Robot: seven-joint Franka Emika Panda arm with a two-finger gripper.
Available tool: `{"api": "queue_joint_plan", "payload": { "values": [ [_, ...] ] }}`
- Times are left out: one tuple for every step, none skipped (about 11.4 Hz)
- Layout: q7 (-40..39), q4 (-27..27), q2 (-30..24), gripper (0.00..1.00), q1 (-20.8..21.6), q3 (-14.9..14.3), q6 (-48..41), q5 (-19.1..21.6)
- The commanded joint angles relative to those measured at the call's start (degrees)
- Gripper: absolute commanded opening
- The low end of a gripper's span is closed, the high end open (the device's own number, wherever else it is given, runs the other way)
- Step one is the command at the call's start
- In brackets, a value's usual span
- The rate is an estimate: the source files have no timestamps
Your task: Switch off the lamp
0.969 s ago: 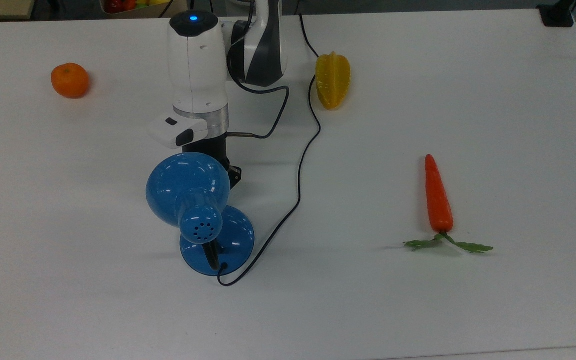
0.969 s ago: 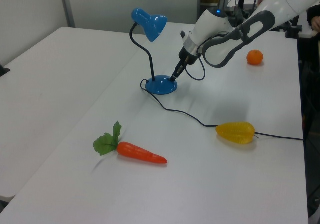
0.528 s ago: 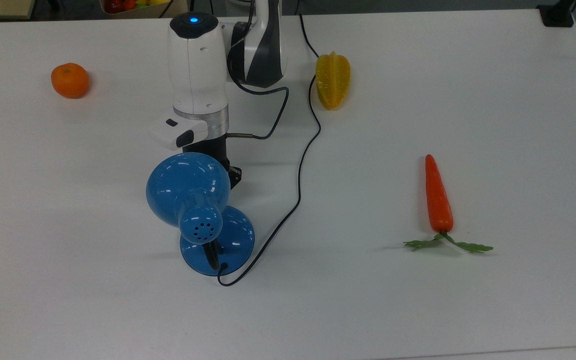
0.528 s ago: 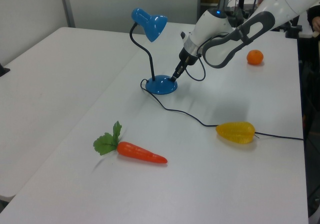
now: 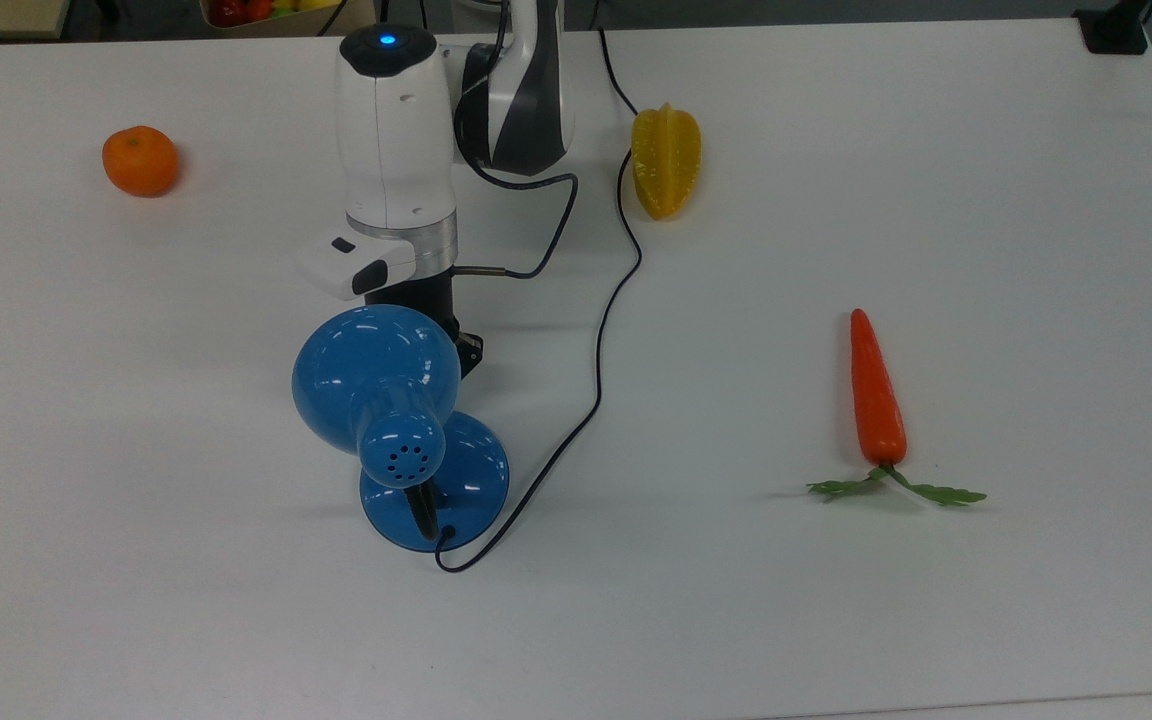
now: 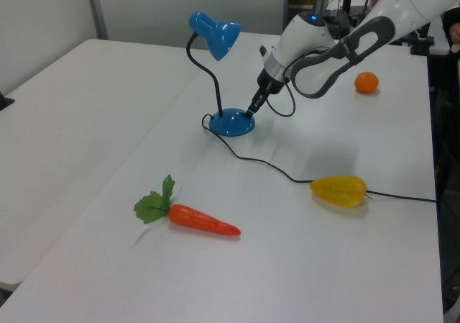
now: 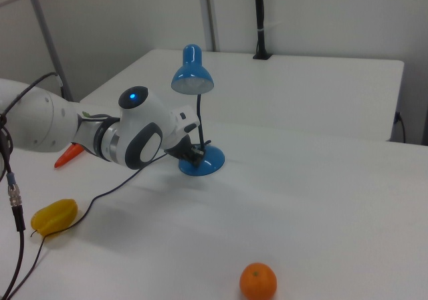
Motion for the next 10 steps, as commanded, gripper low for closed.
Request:
{"api": "queue_joint_plan", "payload": {
  "values": [
    [-0.6,-0.7,-2.0,0.00,-0.4,-0.3,-4.8,-0.3],
    [-1.3,-0.7,-2.9,0.00,-0.6,-0.3,-7.7,-0.5],
    [-2.7,-0.6,-3.9,0.00,-0.6,-0.3,-11.0,-0.5],
    [-3.5,-0.7,-5.1,0.00,-0.6,-0.3,-13.9,-0.5],
    [-3.7,-0.6,-6.8,0.00,-1.0,-0.3,-16.8,-0.5],
    [-3.6,-0.5,-8.6,0.00,-1.1,-0.3,-20.9,-0.5],
    [-3.6,-0.2,-10.5,0.05,-1.2,-0.3,-26.1,-0.5],
    [-3.5,-0.2,-12.8,0.26,-1.3,-0.3,-31.0,-0.4],
    [-2.5,-0.3,-15.1,0.62,-1.8,-0.3,-36.8,0.2],
    [0.1,-0.3,-16.8,1.00,-2.4,-0.5,-40.7,0.3]
  ]
}}
